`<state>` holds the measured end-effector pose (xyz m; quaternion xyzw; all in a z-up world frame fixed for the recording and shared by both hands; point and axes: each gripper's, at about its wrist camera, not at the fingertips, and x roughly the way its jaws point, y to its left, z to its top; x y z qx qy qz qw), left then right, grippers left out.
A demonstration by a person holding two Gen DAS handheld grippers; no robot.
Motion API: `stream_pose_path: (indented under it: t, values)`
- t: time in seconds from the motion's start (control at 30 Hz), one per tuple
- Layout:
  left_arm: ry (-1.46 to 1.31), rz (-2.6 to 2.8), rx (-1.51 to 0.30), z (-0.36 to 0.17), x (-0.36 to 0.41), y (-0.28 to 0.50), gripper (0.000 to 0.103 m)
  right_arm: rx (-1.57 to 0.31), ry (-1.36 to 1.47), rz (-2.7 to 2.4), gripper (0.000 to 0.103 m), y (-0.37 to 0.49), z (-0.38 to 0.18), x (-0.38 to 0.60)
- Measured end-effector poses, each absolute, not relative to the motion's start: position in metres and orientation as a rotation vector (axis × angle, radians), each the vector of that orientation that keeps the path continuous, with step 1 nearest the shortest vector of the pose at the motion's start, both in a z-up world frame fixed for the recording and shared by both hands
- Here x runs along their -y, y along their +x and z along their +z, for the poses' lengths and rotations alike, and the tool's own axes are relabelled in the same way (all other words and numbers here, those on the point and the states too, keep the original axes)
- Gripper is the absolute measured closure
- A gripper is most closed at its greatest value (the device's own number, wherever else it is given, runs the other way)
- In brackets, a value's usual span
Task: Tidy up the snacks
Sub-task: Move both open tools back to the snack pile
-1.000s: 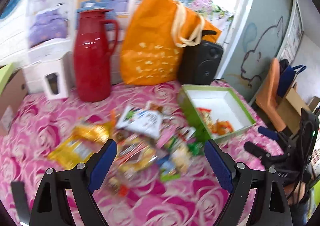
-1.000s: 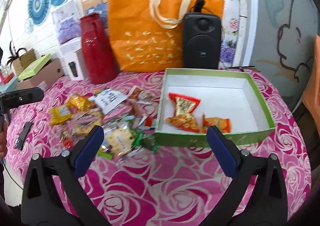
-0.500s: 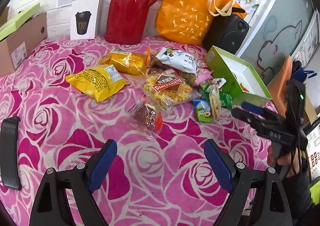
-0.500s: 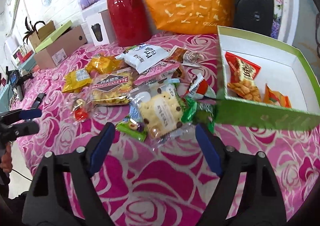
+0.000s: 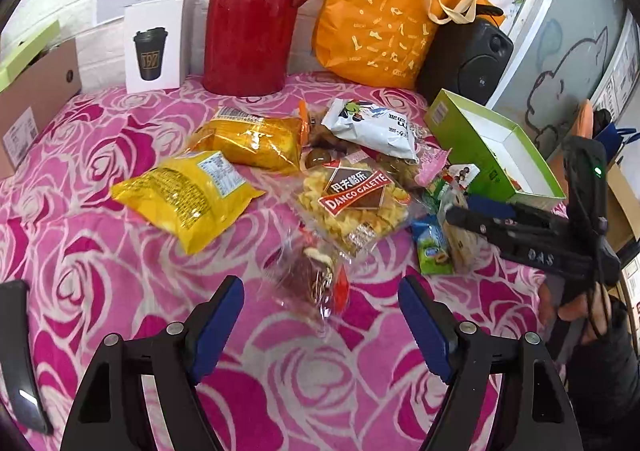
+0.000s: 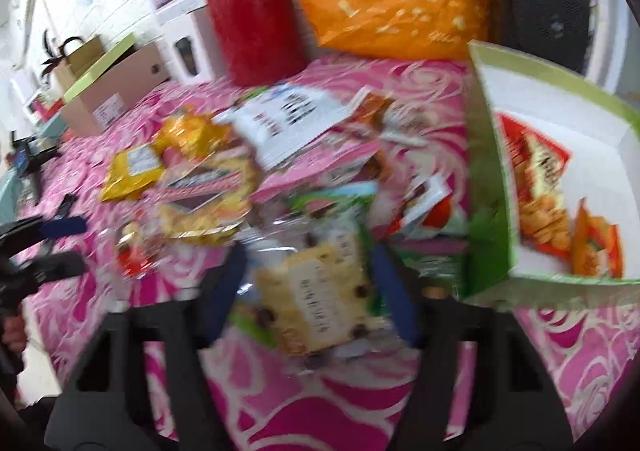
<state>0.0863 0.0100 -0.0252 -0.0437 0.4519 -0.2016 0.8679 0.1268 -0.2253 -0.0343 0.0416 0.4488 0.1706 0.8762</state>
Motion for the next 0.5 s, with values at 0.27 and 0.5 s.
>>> stream_pose_path:
  t: [0.27, 0.5]
  values:
    - [-0.078, -0.44, -1.017, -0.049, -0.003, 0.108, 0.059, -1.011, 0.136, 0.437, 0.044, 0.082, -0.034, 0.218]
    - [-0.115, -0.442, -1.049, -0.048, -0.026, 0.084, 0.061, -1.015, 0.071, 0.465, 0.026, 0.071, -0.038, 0.215]
